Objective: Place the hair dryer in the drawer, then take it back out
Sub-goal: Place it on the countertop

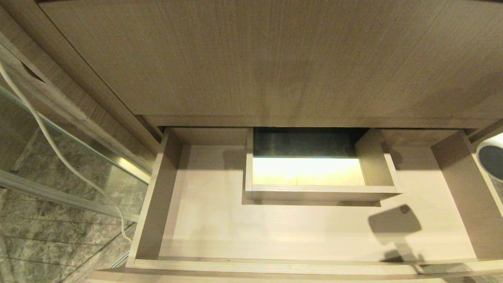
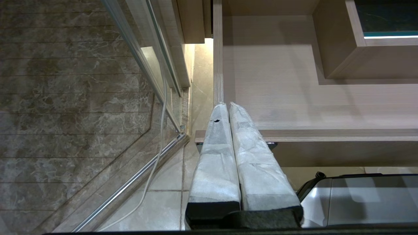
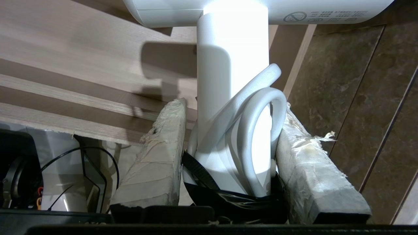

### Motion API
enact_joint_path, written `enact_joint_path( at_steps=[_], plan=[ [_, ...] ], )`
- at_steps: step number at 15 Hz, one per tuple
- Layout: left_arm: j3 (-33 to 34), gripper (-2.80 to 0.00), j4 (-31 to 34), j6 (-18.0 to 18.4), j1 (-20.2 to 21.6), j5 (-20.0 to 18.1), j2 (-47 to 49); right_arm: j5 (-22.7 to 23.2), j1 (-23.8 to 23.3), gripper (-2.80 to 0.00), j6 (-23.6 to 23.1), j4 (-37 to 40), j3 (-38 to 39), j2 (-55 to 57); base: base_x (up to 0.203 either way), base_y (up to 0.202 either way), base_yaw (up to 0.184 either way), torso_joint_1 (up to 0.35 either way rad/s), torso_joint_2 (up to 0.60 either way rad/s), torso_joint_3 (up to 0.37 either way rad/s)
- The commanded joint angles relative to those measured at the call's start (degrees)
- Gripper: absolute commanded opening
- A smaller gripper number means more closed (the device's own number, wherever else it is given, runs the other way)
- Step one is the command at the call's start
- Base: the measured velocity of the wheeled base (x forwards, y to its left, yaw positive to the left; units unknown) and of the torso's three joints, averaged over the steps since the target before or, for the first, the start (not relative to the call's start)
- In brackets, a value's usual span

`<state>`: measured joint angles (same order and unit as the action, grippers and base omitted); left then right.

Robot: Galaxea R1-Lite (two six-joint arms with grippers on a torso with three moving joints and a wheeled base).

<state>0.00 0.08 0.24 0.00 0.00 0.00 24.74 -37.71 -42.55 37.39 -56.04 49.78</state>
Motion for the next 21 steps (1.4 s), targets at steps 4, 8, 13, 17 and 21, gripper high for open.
enact_joint_path(
  at_steps=[4, 8, 13, 17, 21],
  plan=[
    [0.0, -2.80, 0.0, 0.0, 0.0, 0.0, 0.0, 0.0, 0.0, -2.80, 0.0, 0.4, -0.7, -1.2, 0.000, 0.000, 0.000, 0.000, 0.00, 0.000],
    [0.1, -2.80, 0.0, 0.0, 0.0, 0.0, 0.0, 0.2, 0.0, -2.80, 0.1, 0.1, 0.1, -2.1, 0.000, 0.000, 0.000, 0.000, 0.00, 0.000],
    [0.1, -2.80, 0.0, 0.0, 0.0, 0.0, 0.0, 0.2, -0.3, -2.80, 0.6, 1.0, 0.6, -3.9, 0.000, 0.000, 0.000, 0.000, 0.00, 0.000],
    [0.0, -2.80, 0.0, 0.0, 0.0, 0.0, 0.0, 0.2, -0.3, -2.80, 0.6, 1.7, 0.4, -4.2, 0.000, 0.000, 0.000, 0.000, 0.00, 0.000],
    [0.0, -2.80, 0.0, 0.0, 0.0, 0.0, 0.0, 0.2, -0.3, -2.80, 0.7, 1.6, 0.2, -4.3, 0.000, 0.000, 0.000, 0.056, -0.12, -0.059]
  ],
)
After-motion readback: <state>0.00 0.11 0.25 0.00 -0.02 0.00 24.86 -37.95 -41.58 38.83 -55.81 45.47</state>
